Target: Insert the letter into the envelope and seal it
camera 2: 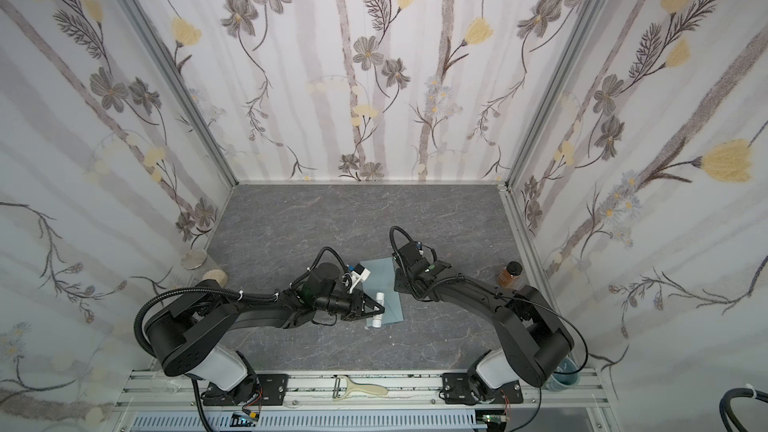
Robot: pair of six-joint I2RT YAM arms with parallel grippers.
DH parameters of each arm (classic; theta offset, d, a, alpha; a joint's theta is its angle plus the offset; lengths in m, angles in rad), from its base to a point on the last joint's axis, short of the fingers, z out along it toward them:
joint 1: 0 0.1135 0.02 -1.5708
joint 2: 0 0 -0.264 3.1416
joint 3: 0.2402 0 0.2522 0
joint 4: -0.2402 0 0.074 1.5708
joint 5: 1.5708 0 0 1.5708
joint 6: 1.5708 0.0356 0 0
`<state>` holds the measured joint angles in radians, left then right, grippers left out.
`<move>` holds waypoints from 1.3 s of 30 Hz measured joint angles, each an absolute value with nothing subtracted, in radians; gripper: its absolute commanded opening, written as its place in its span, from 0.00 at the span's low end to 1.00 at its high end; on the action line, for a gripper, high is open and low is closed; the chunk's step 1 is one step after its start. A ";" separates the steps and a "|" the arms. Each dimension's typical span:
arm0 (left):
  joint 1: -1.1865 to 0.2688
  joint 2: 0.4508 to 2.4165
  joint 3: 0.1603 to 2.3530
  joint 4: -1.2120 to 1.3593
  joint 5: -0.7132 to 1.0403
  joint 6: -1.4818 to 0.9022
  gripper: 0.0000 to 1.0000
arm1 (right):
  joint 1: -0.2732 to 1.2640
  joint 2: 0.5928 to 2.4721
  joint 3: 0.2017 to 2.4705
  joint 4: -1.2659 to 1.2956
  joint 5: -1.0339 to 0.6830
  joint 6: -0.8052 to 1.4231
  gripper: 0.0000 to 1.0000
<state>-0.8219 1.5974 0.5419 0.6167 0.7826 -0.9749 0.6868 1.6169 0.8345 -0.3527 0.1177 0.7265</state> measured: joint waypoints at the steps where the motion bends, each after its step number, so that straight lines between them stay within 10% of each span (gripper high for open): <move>1: -0.829 1.611 0.553 0.616 0.783 -0.975 0.00 | 0.685 1.608 0.847 -0.358 0.120 0.724 0.30; 39: -0.828 1.749 0.786 0.691 0.782 -1.021 0.00 | 0.675 1.428 0.875 -0.360 0.103 0.751 0.31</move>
<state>-0.8284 1.7493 0.7856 0.6910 0.7822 -1.0210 0.6754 1.4277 0.8749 -0.3595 0.1032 0.7506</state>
